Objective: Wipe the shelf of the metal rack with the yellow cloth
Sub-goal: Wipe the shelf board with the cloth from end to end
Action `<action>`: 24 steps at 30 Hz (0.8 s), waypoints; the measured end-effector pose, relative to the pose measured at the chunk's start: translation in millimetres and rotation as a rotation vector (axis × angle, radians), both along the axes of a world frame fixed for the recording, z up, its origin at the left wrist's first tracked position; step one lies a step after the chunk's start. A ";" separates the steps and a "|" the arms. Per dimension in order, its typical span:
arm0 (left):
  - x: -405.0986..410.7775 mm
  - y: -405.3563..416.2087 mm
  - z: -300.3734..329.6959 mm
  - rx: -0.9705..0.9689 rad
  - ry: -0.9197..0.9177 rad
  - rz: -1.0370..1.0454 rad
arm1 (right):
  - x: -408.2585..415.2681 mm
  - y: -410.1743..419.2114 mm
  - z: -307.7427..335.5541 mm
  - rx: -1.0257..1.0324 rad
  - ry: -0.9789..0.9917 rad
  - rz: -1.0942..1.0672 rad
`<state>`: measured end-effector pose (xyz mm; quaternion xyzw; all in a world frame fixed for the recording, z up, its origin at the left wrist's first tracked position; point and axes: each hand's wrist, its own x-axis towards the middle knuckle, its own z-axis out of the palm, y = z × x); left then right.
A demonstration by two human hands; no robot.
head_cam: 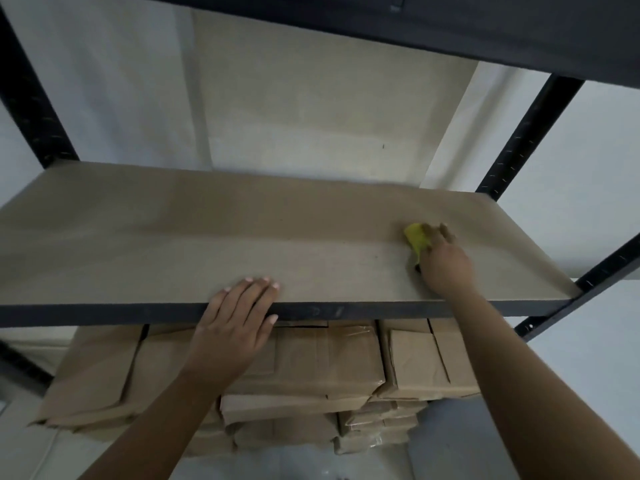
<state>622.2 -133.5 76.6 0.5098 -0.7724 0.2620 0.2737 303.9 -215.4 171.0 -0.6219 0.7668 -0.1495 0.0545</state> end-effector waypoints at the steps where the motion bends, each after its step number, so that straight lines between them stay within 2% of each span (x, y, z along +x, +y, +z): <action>1: -0.4 -1.1 -0.1 0.002 0.006 0.004 | -2.0 -13.3 1.6 0.031 -0.005 0.002; 5: -6.3 -3.7 1.2 0.008 0.060 0.032 | 33.8 -45.5 5.3 0.077 -0.026 0.066; 9: -6.5 -4.4 -1.1 -0.035 0.044 0.041 | 98.8 -31.2 3.5 0.080 0.019 0.414; 12: -6.8 -4.8 -1.3 -0.053 0.057 0.042 | 102.3 -17.6 5.0 0.073 -0.173 0.664; 14: -7.0 -4.4 -0.2 -0.043 0.068 0.034 | 76.9 -22.5 9.0 0.104 -0.243 0.748; 16: -6.8 -3.9 1.6 -0.019 0.071 0.027 | 39.6 -37.0 10.5 0.067 -0.294 0.632; 19: -5.7 -3.4 1.2 -0.010 0.067 0.022 | -11.2 -49.2 9.3 -0.006 -0.323 0.333; 21: -5.4 -3.5 0.0 -0.022 0.065 0.021 | -22.9 -50.2 3.0 0.006 -0.213 0.214; 24: -5.7 -5.1 -0.8 -0.048 0.062 0.028 | 2.3 -27.0 -3.2 -0.001 -0.084 0.117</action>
